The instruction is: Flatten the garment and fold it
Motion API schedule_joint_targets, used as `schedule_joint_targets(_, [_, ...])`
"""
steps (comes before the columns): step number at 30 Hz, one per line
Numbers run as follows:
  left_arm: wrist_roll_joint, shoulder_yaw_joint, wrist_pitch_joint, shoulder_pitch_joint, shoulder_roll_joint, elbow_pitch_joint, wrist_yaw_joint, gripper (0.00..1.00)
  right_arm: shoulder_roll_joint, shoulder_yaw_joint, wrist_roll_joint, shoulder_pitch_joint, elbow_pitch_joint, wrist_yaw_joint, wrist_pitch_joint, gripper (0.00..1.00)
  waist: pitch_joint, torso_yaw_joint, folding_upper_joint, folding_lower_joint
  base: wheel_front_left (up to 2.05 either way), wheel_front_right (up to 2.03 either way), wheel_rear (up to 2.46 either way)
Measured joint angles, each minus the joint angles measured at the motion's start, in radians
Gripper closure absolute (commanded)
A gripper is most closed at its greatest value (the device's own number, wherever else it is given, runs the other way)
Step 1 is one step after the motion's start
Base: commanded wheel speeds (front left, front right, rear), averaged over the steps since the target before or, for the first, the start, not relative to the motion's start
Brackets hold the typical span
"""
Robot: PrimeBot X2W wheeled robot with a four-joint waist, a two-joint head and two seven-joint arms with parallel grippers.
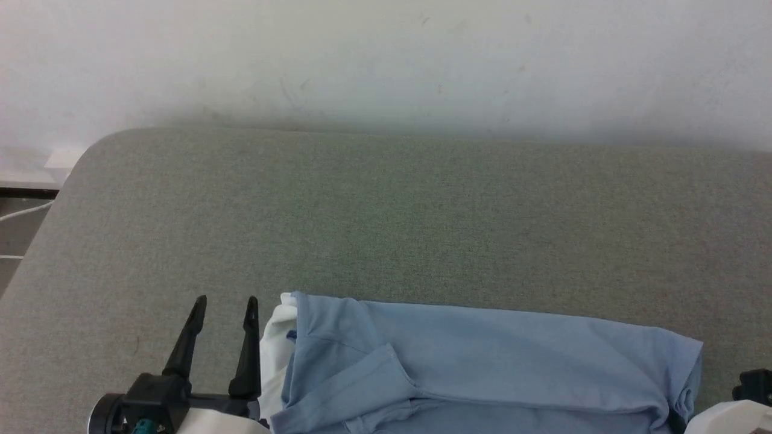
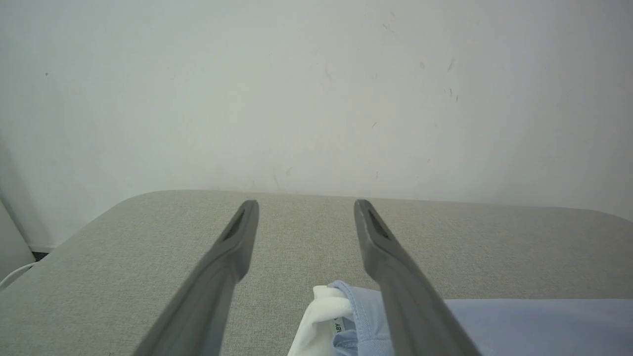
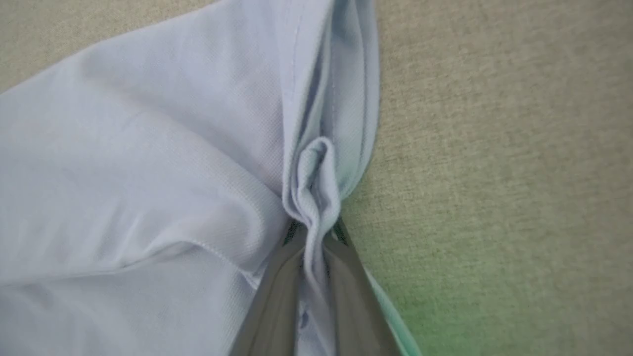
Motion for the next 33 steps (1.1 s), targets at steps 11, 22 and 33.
schedule_joint_targets(11, [0.019,0.03,0.0,0.0,-0.023,0.015,-0.03,0.0,-0.096,-0.065,-0.061,-0.013,0.012,0.009,-0.085,1.0,-0.027,-0.019,0.0,0.0,0.0,0.0,0.0])
schedule_joint_targets(22, [0.019,0.045,0.0,-0.001,-0.034,0.026,-0.048,0.0,-0.193,-0.128,-0.116,-0.045,0.042,0.009,-0.099,1.0,-0.034,-0.015,0.0,0.0001,0.0,0.0,0.0])
schedule_joint_targets(33, [0.02,0.059,0.0,0.002,-0.041,0.033,-0.056,0.0,-0.185,0.076,-0.075,0.029,-0.254,0.008,0.051,1.0,-0.062,-0.023,0.0,0.0,0.0,0.0,0.0])
